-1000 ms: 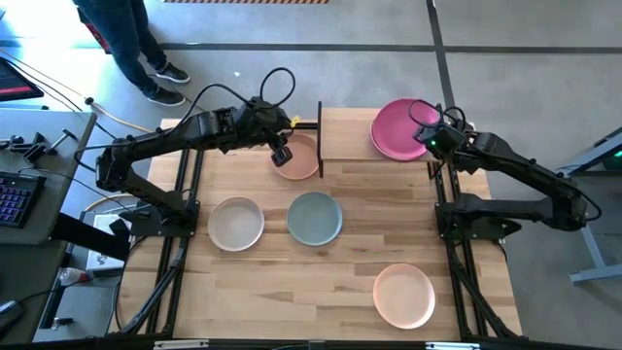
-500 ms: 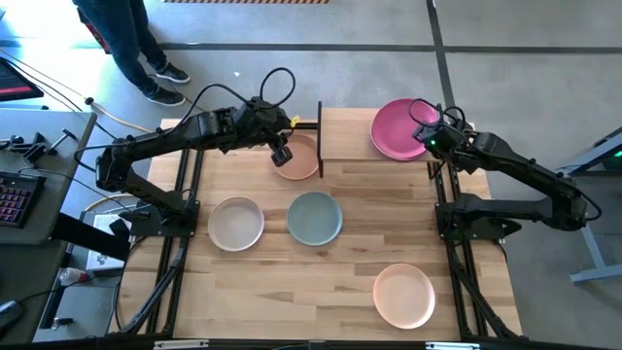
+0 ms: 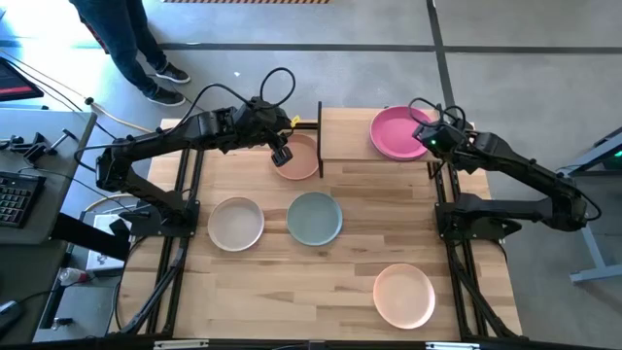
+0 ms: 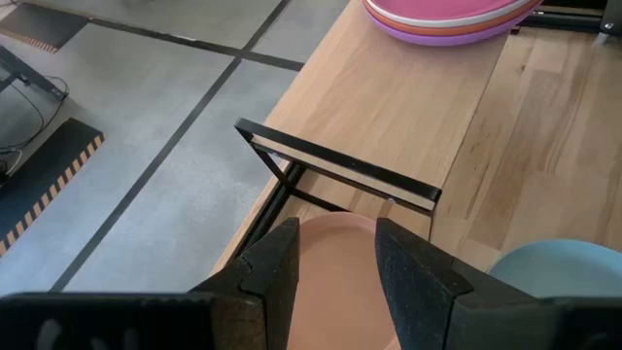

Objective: Place and stack plates onto a shelf
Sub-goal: Stack the pink plate on the white plate on the shelf, then adjust the stacked plates on the shelf

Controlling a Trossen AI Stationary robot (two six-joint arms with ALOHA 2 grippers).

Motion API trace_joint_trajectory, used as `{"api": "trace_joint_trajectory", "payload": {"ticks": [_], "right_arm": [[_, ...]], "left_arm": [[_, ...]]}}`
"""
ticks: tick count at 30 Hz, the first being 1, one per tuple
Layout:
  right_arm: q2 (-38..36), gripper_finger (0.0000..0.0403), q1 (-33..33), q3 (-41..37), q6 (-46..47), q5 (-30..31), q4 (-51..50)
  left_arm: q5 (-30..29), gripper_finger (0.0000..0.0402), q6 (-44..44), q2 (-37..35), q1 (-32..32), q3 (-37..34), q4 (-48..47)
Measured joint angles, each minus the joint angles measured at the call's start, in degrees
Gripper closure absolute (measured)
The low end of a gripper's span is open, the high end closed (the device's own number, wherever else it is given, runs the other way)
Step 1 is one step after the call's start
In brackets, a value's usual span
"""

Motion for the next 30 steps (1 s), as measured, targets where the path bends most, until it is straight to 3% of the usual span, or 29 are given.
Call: {"api": "trace_joint_trajectory", "payload": {"ticks": [17, 22, 30], "right_arm": [[-2.71, 0.03, 0.07, 5.15, -10.47, -3.41, 0.5], [-2.64, 0.03, 0.07, 5.73, -17.25, -13.22, 6.82], [-0.76, 0.03, 3.16, 5.77, -27.32, -38.29, 26.42]], "left_arm": [[0.0, 0.0277, 0.0, -0.02, -0.01, 0.0, 0.0], [0.0, 0.0277, 0.01, -0.01, 0.0, 0.0, 0.0], [0.0, 0.0277, 0.02, 0.0, 0.0, 0.0, 0.0]]}}
